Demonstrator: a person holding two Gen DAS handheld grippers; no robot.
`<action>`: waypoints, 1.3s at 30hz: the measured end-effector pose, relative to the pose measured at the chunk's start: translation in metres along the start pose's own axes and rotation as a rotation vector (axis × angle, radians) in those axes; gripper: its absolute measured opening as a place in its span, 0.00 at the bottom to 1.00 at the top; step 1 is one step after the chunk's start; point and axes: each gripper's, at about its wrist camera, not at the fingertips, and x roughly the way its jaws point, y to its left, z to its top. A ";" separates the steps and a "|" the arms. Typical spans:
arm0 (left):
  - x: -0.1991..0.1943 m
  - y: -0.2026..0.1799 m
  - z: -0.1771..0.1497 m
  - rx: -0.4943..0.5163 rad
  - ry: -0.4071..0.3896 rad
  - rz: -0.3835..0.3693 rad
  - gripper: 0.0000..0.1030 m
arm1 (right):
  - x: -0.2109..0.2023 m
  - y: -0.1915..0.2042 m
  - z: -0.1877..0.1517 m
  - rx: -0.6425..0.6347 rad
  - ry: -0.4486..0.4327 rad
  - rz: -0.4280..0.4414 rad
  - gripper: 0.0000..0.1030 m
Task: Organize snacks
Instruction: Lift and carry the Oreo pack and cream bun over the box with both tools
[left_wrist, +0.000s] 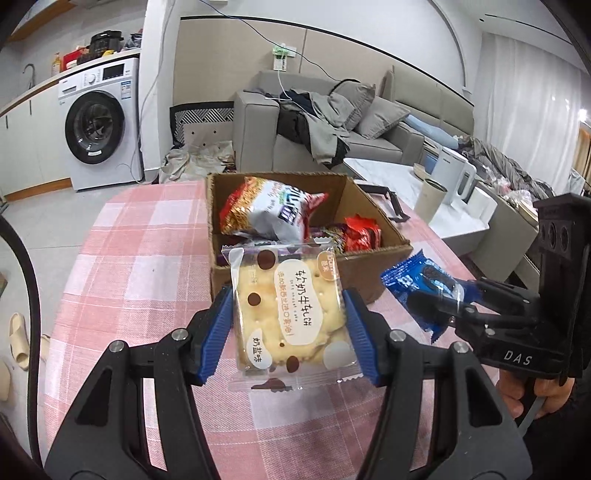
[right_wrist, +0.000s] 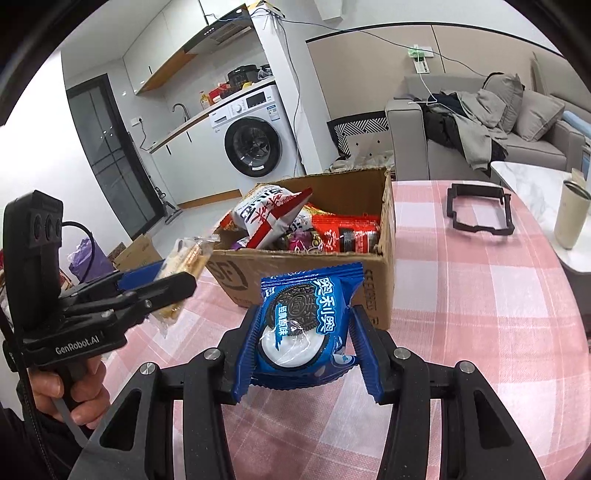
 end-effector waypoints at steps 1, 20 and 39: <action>0.001 0.000 0.001 -0.004 -0.004 0.003 0.55 | 0.001 0.000 0.002 -0.004 0.002 -0.001 0.47; 0.041 0.003 0.028 -0.007 0.016 0.046 0.55 | 0.015 -0.007 0.029 0.006 -0.039 -0.031 0.47; 0.102 -0.007 0.060 -0.006 0.016 0.020 0.54 | 0.031 -0.009 0.049 0.014 -0.076 -0.028 0.47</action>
